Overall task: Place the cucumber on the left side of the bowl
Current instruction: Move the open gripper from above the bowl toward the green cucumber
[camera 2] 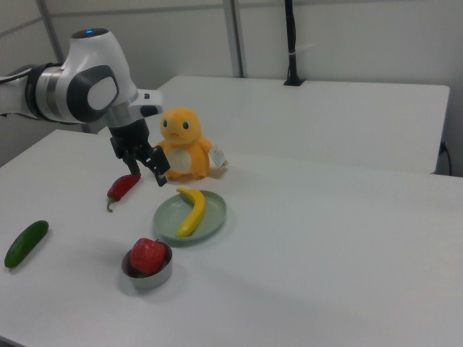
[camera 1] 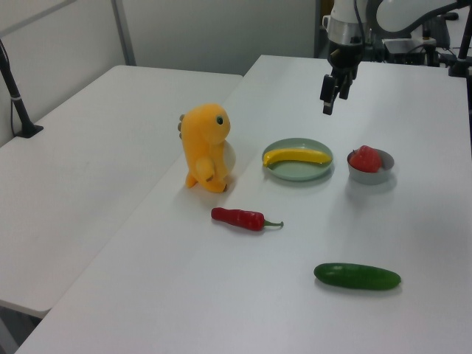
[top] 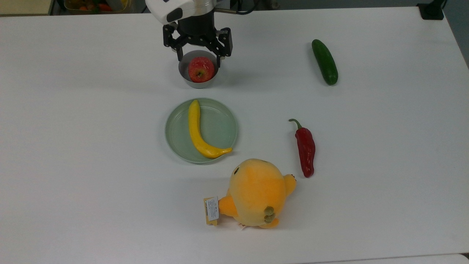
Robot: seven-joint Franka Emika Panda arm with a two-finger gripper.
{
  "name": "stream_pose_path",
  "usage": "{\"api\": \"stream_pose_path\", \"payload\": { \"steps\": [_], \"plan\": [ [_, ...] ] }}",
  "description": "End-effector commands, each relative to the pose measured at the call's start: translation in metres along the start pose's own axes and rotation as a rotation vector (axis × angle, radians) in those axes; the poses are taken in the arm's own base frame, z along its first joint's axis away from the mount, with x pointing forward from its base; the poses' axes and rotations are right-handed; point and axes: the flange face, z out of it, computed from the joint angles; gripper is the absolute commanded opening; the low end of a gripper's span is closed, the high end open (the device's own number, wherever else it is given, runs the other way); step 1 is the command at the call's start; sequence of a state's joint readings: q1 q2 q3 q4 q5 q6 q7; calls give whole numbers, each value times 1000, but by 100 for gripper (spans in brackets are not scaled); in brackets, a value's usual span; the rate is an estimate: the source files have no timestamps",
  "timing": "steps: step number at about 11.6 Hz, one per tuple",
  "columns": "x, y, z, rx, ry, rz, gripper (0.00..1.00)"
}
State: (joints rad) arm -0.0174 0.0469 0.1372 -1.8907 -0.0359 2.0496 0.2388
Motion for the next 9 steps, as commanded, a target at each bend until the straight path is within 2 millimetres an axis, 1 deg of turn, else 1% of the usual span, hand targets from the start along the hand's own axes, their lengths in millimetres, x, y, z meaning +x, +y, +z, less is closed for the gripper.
{"api": "stream_pose_path", "payload": {
  "steps": [1, 2, 3, 5, 8, 9],
  "plan": [
    [-7, -36, 9, 35, 4, -58, 100],
    [-10, -60, 9, 45, 4, -92, 100],
    [-22, -91, 6, 61, 2, -106, 100],
    [-47, -142, 2, 78, -7, -140, 100],
    [-91, -209, 10, 91, -40, -195, 100],
    [-104, -229, 17, 98, -54, -202, 100]
  ]
}}
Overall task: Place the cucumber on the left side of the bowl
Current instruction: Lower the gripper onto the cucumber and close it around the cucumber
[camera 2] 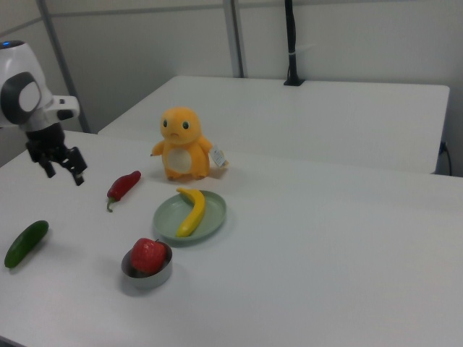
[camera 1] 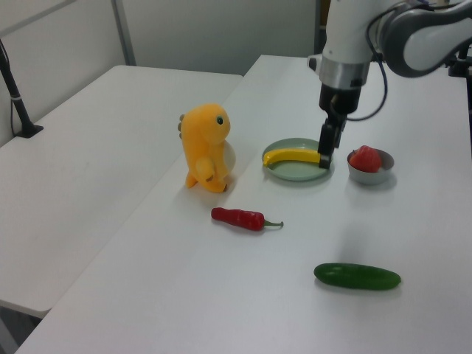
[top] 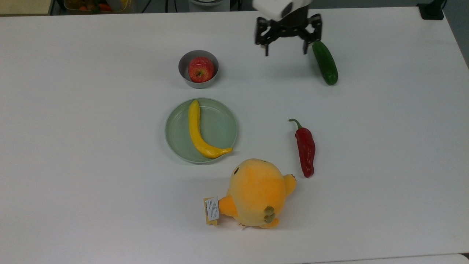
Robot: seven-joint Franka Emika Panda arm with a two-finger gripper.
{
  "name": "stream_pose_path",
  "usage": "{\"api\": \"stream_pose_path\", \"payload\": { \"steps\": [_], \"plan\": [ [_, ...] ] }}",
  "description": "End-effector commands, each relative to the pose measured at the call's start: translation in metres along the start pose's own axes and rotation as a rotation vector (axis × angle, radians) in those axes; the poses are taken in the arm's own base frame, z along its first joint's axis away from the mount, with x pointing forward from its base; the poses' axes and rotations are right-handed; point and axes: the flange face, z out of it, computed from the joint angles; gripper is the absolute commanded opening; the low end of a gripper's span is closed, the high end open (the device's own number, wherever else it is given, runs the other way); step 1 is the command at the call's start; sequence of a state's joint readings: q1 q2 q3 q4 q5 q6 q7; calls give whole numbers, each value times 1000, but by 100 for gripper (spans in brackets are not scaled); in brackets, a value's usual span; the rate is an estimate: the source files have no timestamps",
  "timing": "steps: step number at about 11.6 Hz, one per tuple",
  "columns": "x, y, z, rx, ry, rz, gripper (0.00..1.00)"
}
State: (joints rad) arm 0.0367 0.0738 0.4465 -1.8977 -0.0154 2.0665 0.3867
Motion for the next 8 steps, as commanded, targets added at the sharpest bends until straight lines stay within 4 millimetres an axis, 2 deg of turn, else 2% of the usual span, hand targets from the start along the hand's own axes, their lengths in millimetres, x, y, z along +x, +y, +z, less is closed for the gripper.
{"api": "stream_pose_path", "payload": {
  "steps": [1, 3, 4, 6, 8],
  "plan": [
    [-27, -63, 27, 33, -36, -6, 100],
    [-39, -87, 55, 42, -66, -6, 100],
    [-55, -102, 74, 33, -91, -42, 100],
    [-72, -116, 106, 33, -111, -77, 100],
    [-76, -119, 135, 8, -148, -108, 100]
  ]
}}
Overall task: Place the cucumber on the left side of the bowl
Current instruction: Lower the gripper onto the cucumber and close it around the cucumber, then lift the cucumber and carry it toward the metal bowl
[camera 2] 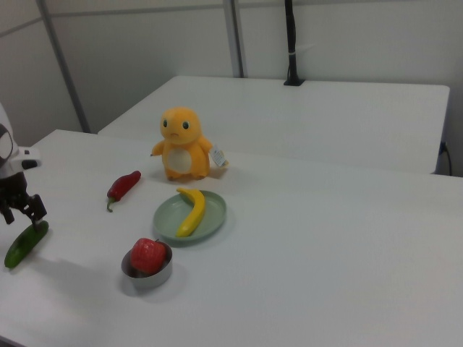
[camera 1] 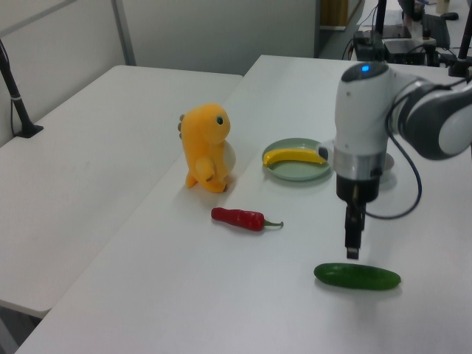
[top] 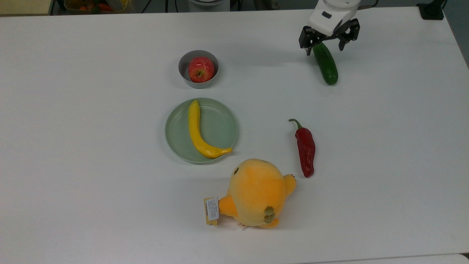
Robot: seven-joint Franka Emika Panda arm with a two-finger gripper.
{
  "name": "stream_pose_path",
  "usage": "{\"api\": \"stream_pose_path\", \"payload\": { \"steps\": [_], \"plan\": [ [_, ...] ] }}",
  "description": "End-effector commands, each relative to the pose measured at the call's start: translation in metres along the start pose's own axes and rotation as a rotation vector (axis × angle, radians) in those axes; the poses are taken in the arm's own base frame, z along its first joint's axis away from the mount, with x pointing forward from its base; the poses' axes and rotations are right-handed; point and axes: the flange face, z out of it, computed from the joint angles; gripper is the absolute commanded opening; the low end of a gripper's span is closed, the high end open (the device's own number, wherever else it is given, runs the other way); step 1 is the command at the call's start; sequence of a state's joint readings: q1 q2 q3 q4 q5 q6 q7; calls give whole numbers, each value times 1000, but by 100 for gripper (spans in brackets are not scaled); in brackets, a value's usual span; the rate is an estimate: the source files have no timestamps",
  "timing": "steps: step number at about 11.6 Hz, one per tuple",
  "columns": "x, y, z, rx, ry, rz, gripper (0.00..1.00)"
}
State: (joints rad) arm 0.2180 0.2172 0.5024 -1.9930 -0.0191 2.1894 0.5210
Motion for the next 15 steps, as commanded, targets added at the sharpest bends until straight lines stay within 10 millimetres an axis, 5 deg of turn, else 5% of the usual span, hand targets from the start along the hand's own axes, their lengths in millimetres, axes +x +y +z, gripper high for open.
{"api": "stream_pose_path", "payload": {
  "steps": [1, 4, 5, 6, 7, 11, 15],
  "plan": [
    [0, -5, 37, -24, -18, -23, 100],
    [-3, -13, 58, -44, -28, -65, 100],
    [-3, -13, 59, -49, -24, -72, 86],
    [-3, -13, 60, -68, -14, -92, 48],
    [-1, -11, 59, -73, -7, -95, 24],
    [17, 6, 40, -62, 29, -55, 20],
    [56, 68, 12, -69, 88, 67, 20]
  ]
}}
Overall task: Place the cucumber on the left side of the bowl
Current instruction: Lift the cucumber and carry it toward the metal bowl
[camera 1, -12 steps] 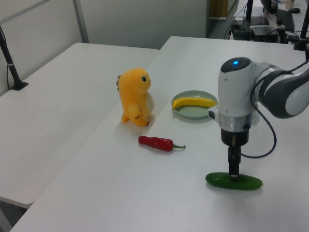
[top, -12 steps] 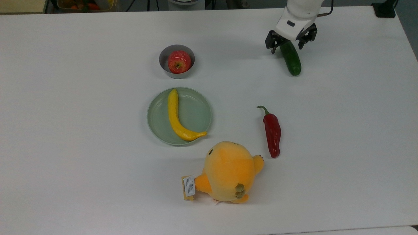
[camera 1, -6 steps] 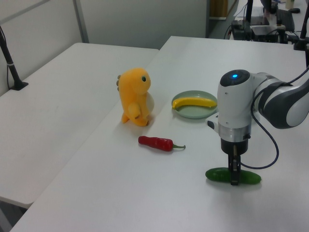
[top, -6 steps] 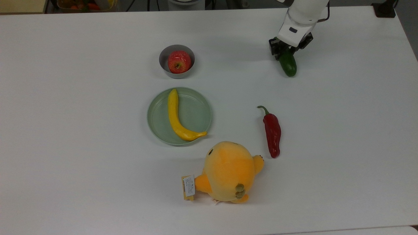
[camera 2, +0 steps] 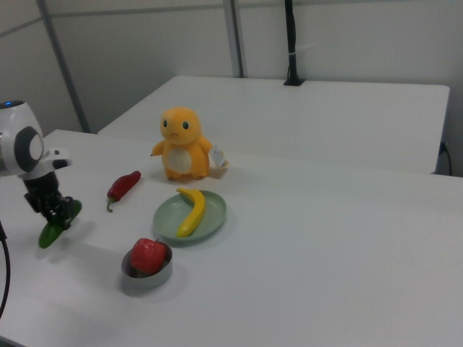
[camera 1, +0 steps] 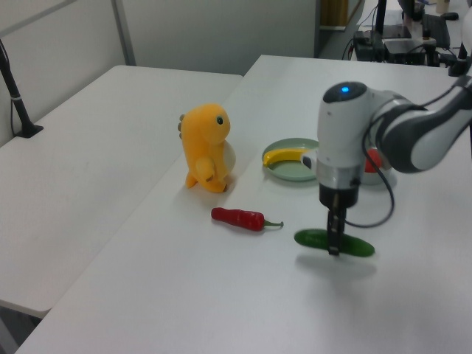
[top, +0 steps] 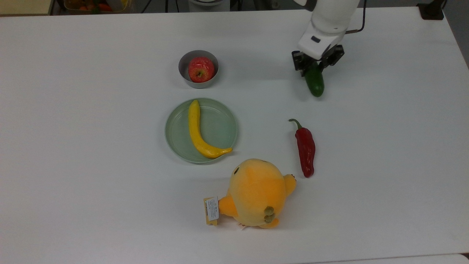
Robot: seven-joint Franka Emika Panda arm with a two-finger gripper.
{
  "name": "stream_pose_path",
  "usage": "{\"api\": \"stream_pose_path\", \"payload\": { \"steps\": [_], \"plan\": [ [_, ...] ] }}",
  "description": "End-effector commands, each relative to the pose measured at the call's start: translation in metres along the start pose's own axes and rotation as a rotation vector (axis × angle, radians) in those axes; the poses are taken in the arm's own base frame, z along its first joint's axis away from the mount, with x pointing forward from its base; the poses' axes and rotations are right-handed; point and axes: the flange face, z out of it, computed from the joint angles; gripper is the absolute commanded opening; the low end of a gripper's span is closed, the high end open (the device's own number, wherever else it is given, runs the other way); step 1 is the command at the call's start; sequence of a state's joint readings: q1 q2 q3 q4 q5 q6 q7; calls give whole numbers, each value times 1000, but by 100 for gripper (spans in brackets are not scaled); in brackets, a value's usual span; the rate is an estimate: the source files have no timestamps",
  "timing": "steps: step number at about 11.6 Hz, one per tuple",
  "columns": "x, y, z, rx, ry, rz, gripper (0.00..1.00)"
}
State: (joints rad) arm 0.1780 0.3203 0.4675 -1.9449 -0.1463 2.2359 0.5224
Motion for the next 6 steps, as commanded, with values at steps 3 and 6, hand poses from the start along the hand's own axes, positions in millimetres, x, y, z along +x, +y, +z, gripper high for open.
{"api": "stream_pose_path", "payload": {
  "steps": [3, 6],
  "plan": [
    [18, 74, -25, -55, 52, 124, 20],
    [-4, 113, -36, -120, 15, 164, 20]
  ]
}}
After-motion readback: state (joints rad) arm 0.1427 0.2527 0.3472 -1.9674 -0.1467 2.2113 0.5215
